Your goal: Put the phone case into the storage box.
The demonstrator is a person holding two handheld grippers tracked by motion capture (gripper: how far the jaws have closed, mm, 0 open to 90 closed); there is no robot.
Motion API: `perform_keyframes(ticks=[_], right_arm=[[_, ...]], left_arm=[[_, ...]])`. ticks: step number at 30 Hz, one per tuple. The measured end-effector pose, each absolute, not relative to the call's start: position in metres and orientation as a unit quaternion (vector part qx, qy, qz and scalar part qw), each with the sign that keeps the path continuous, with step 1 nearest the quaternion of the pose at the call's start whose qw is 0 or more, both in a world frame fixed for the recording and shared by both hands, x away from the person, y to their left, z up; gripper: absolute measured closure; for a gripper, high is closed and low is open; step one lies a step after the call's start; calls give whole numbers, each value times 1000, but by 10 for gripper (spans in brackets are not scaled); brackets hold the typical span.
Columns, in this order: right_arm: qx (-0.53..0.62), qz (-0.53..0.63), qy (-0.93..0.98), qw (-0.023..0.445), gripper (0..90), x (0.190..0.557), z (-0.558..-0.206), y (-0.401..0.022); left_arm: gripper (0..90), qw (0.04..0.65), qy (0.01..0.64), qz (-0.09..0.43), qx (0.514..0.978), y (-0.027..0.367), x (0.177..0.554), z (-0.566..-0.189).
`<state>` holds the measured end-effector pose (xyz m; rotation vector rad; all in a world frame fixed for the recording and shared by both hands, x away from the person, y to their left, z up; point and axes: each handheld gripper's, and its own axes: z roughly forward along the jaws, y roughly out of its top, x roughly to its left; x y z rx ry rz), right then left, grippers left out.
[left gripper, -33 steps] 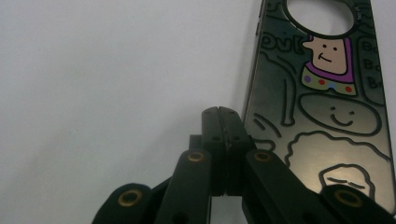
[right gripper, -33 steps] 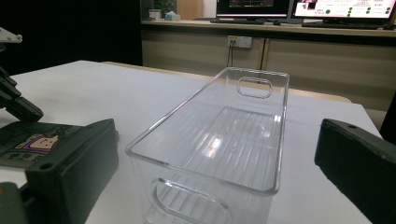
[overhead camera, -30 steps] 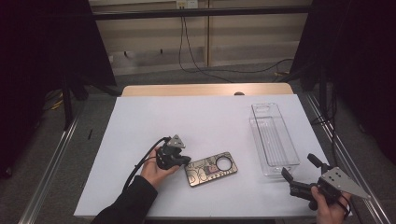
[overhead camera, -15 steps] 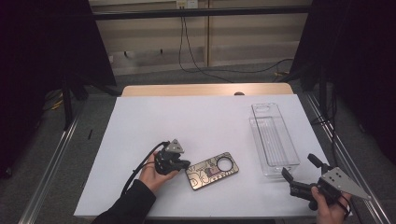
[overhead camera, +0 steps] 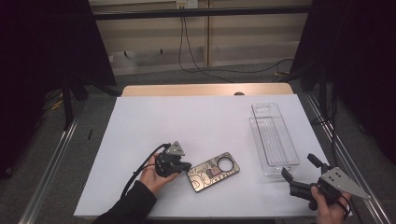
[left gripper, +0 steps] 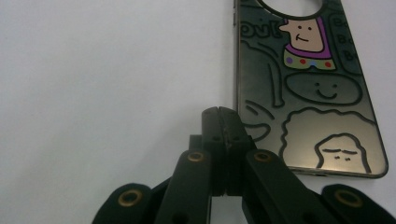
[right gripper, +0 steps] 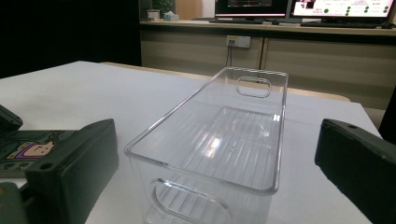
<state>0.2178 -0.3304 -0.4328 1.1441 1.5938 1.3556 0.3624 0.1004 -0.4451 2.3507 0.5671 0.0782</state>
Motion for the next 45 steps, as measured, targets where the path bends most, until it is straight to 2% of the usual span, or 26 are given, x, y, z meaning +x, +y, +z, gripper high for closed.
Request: perform_keyframes(ticks=[16,29,35,38,42,44,45], right_arm=[[444,528,622,370,0,218,-433,-331],[445,529,621,371,0,217,-432,-331],[443,529,621,371,0,216,-432,-331],[443,528,622,371,0,216,-432,-331],[442,528,623,371,0,217,-432,-331],[443,528,622,371,0,217,-432,-331],[443,528,623,371,0,217,-432,-331]], left_arm=[[899,368,218,27,904,100,360,-446],[834,410,223,51,883,108,357,-433],[742,434,222,60,871,114,349,-425],[649,444,230,62,864,119,348,-424],[597,451,236,68,858,124,348,-424],[497,456,239,71,854,125,347,-423],[488,457,241,70,853,125,347,-422]])
